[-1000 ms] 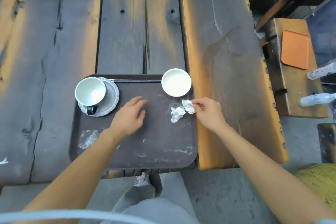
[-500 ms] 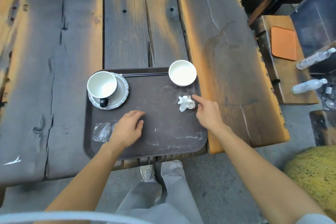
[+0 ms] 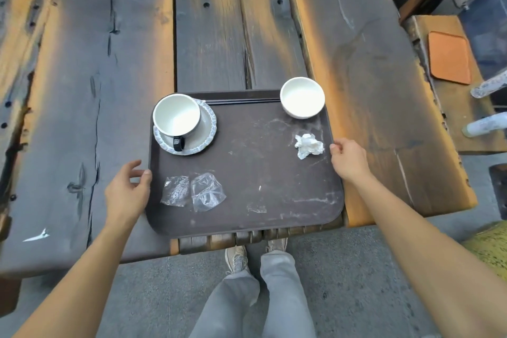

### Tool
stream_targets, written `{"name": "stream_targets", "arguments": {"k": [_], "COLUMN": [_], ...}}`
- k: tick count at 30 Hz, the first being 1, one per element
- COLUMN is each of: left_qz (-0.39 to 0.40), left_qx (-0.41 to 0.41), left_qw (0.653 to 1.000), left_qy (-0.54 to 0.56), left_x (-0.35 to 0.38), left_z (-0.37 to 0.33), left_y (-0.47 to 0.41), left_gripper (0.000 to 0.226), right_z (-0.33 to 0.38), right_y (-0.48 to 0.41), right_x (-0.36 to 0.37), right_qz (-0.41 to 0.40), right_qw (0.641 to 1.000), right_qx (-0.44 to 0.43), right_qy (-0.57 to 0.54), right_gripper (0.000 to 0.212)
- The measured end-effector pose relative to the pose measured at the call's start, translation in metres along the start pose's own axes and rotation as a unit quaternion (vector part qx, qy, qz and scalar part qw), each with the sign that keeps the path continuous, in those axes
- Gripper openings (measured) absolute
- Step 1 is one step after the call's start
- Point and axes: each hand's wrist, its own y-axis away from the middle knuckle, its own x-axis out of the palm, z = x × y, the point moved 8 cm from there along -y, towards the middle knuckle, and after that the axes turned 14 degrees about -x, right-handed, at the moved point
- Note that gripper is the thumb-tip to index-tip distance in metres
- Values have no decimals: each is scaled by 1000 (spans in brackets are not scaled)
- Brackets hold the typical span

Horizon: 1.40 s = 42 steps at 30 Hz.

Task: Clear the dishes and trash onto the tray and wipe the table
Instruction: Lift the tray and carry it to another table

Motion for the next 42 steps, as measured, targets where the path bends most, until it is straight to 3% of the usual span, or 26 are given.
{"name": "stream_targets", "arguments": {"k": [5, 18, 27, 42], "left_qz": [11, -114, -118, -195], "left_qx": [12, 98, 99, 30], "left_qw": [1000, 987, 987, 980], "left_qy": [-15, -58, -37, 23], "left_x": [19, 32, 24, -95], "left_z": [3, -6, -12, -40], "left_y": [-15, -25, -17, 77], "left_gripper": [34, 28, 28, 28], "right_z": [-6, -15, -4, 125], "right_y": [-9, -10, -10, -31], "right_x": [11, 22, 9, -118], "right_qz": [-10, -121, -117, -81], "right_qw": [1000, 987, 989, 970], "right_qx": [-15, -63, -74, -221], "right_qy": [20, 87, 51, 58], "right_gripper": [35, 33, 35, 38]}}
